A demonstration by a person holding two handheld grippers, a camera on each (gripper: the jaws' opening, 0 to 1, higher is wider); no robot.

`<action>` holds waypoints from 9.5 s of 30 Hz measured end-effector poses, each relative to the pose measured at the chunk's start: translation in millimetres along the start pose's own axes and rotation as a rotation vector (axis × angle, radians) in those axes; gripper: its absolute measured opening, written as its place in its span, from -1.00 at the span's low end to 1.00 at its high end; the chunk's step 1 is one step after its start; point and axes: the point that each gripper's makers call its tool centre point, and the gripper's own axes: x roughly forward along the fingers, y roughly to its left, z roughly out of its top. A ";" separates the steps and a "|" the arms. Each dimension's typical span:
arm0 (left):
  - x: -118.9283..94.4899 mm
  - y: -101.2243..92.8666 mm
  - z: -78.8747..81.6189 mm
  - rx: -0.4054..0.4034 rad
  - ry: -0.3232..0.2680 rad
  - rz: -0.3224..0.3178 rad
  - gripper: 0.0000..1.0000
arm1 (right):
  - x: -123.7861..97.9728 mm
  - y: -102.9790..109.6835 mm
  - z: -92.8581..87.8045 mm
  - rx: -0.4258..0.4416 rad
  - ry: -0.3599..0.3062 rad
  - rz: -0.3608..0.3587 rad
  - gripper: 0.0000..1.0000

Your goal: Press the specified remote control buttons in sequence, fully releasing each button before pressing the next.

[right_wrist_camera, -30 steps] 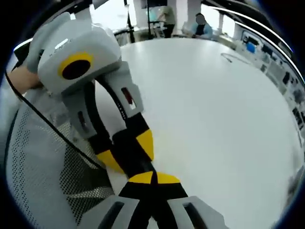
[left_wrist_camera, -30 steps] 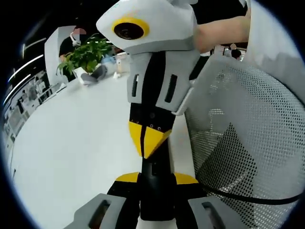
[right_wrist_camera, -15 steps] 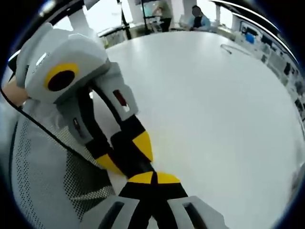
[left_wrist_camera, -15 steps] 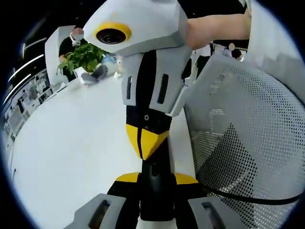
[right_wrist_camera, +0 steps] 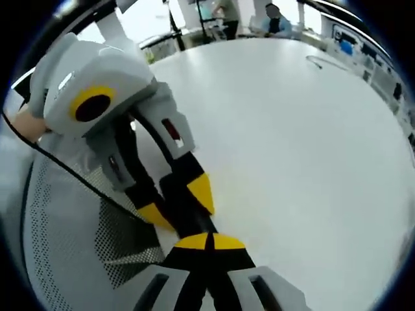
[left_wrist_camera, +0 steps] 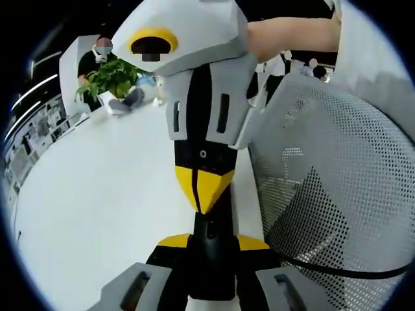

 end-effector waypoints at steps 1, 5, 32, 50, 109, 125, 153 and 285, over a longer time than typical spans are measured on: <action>0.0 0.0 -0.1 0.001 0.000 0.000 -0.53 | 0.4 -0.1 0.2 -0.005 0.012 0.003 -1.00; 0.0 -0.2 0.0 0.001 0.001 -0.001 -0.52 | 1.9 -1.1 0.9 0.012 0.062 0.025 -1.00; 0.0 0.5 0.1 -0.012 -0.006 0.004 -0.52 | -1.9 16.1 5.7 -0.009 -0.207 -0.139 -1.00; 0.9 -0.1 0.8 -0.015 -0.010 0.002 -0.52 | 5.2 16.3 5.0 -0.294 -0.026 -0.177 -1.00; 0.4 -0.2 0.8 -0.015 -0.008 0.006 -0.52 | 8.6 23.0 14.9 -0.332 -0.088 -0.157 -1.00; 0.9 0.0 0.9 -0.034 -0.005 0.027 -0.52 | 10.7 22.3 13.9 -0.420 -0.032 -0.158 -1.00; -0.7 -1.1 -0.7 -0.075 -0.003 0.086 -0.51 | 6.9 24.3 16.4 -0.182 -0.304 -0.055 -1.00; -22.5 20.1 7.9 -0.266 -0.074 0.167 0.01 | 4.6 4.3 -12.7 -0.282 -0.261 -0.078 -0.54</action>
